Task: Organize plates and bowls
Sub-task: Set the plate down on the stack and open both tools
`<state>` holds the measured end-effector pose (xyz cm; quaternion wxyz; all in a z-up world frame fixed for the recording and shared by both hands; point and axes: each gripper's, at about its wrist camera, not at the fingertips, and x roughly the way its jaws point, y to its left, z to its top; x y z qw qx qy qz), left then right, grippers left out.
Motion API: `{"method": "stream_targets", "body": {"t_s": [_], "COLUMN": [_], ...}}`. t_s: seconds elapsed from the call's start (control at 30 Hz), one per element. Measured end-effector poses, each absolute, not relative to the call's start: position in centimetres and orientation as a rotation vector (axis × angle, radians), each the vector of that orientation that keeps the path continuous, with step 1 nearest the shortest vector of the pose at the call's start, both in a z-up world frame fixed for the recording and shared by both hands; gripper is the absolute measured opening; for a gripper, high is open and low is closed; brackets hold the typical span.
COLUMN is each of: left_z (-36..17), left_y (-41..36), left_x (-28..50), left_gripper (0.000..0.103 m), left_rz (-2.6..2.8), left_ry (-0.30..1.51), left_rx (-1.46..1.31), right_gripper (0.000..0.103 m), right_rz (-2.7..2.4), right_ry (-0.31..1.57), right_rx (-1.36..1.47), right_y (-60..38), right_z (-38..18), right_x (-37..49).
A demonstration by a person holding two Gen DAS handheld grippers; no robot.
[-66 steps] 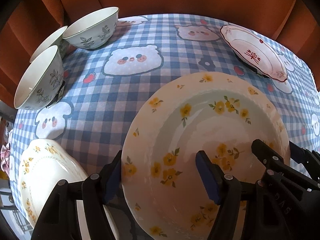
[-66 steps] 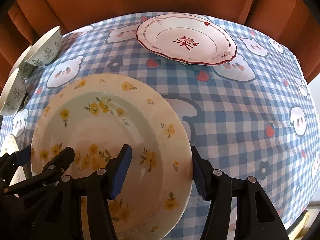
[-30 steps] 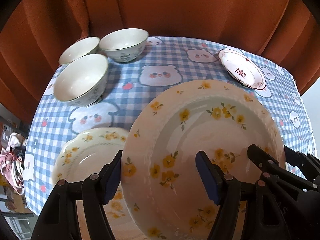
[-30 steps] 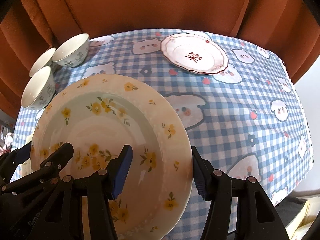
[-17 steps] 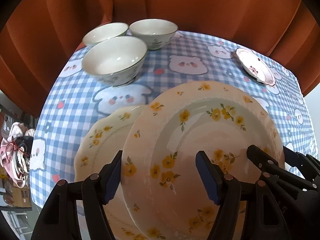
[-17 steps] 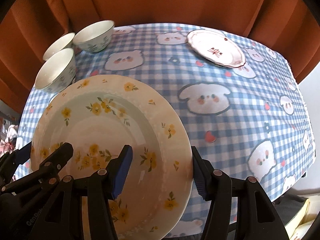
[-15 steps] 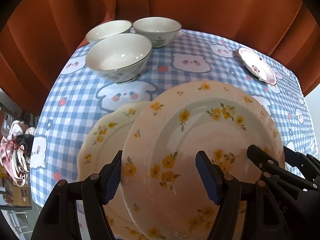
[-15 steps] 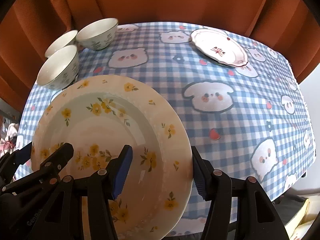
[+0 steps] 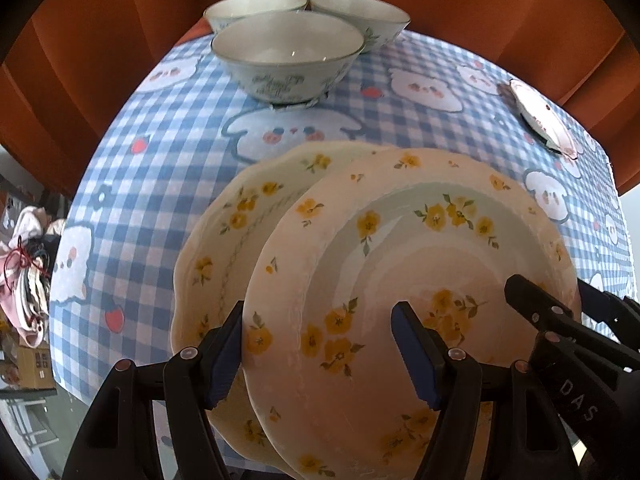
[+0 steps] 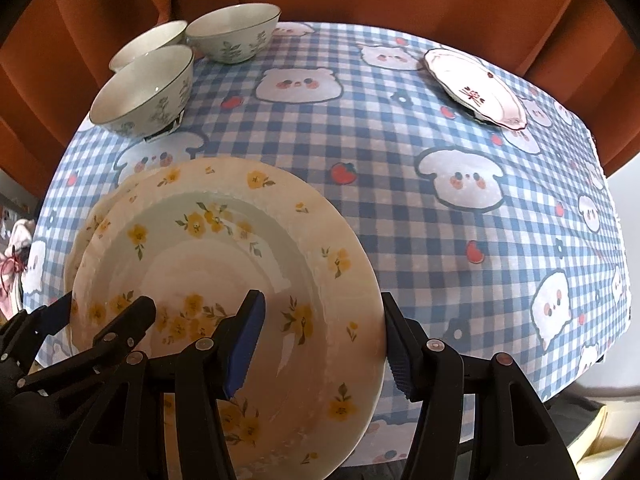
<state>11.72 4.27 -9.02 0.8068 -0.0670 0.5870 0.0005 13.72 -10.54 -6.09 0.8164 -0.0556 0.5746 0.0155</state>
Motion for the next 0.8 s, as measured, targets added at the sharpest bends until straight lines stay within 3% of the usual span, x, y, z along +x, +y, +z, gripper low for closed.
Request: {"method": "stream_targets", "body": {"t_s": [0.63,0.8], "left_z": [-10.1,-10.3], "left_y": [4.4,4.1], "left_x": [12.2,12.5], "left_gripper": [0.075,0.081], "left_rz": [0.137,0.151], "left_ry": [1.245,1.244], "left_rx": [-0.091,-0.042], "right_gripper": [0.057,0.057], "right_rz": [0.069,0.065], "right_ry": [1.232,1.224], "right_rx": [-0.205,-0.174], "right_y": [-8.7,-8.9], "right_z": [-7.8,-7.8], "right_x": [15.2,14.8]}}
